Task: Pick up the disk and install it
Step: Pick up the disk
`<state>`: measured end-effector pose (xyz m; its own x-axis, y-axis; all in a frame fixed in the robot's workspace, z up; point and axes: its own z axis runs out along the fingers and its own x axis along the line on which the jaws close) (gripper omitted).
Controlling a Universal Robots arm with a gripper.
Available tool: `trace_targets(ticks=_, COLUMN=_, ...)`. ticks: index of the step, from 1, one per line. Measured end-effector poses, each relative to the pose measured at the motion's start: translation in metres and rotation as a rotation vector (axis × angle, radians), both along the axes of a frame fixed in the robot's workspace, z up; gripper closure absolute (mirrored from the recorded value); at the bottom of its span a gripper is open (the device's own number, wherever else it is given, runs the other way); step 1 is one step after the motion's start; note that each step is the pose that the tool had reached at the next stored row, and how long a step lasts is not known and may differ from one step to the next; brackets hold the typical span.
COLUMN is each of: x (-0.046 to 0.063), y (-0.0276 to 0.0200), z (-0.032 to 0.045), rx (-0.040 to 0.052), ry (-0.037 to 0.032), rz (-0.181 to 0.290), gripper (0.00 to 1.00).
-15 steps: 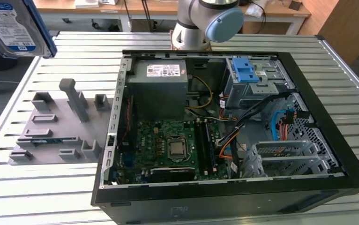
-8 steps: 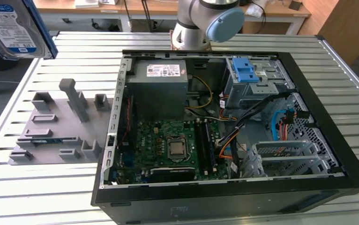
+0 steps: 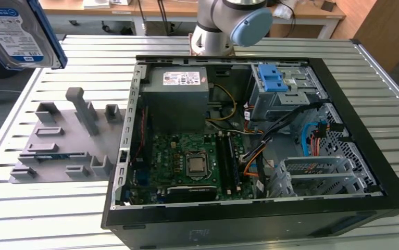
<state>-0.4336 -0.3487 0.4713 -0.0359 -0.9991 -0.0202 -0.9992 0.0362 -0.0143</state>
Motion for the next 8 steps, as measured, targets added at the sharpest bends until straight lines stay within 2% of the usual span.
trace_targets(ticks=8, x=0.013, y=-0.0032, z=0.0001, rx=0.0000, ry=0.0038, rz=0.000, gripper=0.64)
